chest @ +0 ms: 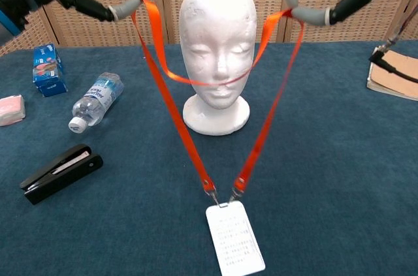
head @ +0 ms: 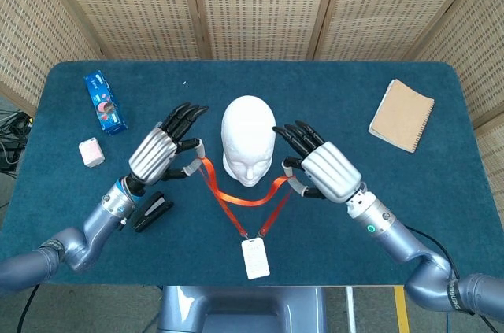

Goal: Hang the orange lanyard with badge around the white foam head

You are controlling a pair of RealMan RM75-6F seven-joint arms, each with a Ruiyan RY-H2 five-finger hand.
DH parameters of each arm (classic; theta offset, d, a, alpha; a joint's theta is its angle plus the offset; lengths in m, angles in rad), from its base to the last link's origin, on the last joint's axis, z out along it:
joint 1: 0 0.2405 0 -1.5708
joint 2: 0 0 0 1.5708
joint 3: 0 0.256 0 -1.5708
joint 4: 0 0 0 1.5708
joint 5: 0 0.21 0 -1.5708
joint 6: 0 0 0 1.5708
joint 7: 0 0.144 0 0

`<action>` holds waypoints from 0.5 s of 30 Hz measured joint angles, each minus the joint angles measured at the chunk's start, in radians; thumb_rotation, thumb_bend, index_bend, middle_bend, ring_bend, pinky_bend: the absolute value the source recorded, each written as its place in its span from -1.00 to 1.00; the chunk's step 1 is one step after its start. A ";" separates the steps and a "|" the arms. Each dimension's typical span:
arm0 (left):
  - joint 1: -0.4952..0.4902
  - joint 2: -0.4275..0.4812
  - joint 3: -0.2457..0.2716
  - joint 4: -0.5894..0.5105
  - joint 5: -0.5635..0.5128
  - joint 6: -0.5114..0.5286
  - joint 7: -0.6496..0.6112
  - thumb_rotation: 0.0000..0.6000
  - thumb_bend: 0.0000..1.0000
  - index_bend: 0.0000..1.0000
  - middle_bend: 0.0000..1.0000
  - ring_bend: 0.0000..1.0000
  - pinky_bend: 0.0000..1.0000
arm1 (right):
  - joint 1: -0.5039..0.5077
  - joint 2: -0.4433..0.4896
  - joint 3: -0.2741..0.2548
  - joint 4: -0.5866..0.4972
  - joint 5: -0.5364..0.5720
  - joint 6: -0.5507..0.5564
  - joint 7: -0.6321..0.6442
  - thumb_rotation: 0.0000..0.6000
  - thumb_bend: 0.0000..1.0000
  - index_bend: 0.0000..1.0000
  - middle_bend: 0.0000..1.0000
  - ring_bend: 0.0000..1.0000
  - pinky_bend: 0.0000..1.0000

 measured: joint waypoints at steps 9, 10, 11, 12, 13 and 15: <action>-0.024 0.079 -0.095 -0.099 -0.141 -0.094 0.076 1.00 0.03 0.42 -1.00 -1.00 -1.00 | 0.016 0.094 0.136 -0.172 0.264 -0.028 -0.054 1.00 0.31 0.47 -0.81 -1.00 -1.00; -0.029 0.083 -0.104 -0.104 -0.161 -0.112 0.088 1.00 0.03 0.42 -1.00 -1.00 -1.00 | 0.019 0.098 0.146 -0.181 0.297 -0.034 -0.059 1.00 0.31 0.47 -0.81 -1.00 -1.00; -0.034 0.086 -0.112 -0.107 -0.181 -0.132 0.098 1.00 0.02 0.42 -1.00 -1.00 -1.00 | 0.025 0.103 0.161 -0.192 0.342 -0.043 -0.065 1.00 0.31 0.47 -0.81 -1.00 -1.00; -0.042 0.088 -0.124 -0.109 -0.209 -0.156 0.110 1.00 0.02 0.42 -1.00 -1.00 -1.00 | 0.030 0.106 0.172 -0.199 0.377 -0.049 -0.070 1.00 0.31 0.47 -0.81 -1.00 -1.00; -0.049 0.089 -0.134 -0.109 -0.230 -0.175 0.118 1.00 0.02 0.42 -1.00 -1.00 -1.00 | 0.036 0.108 0.183 -0.204 0.412 -0.055 -0.075 1.00 0.31 0.47 -0.81 -1.00 -1.00; -0.067 0.087 -0.154 -0.102 -0.275 -0.219 0.135 1.00 0.02 0.42 -1.00 -1.00 -1.00 | 0.052 0.110 0.210 -0.210 0.491 -0.067 -0.089 1.00 0.31 0.47 -0.81 -1.00 -1.00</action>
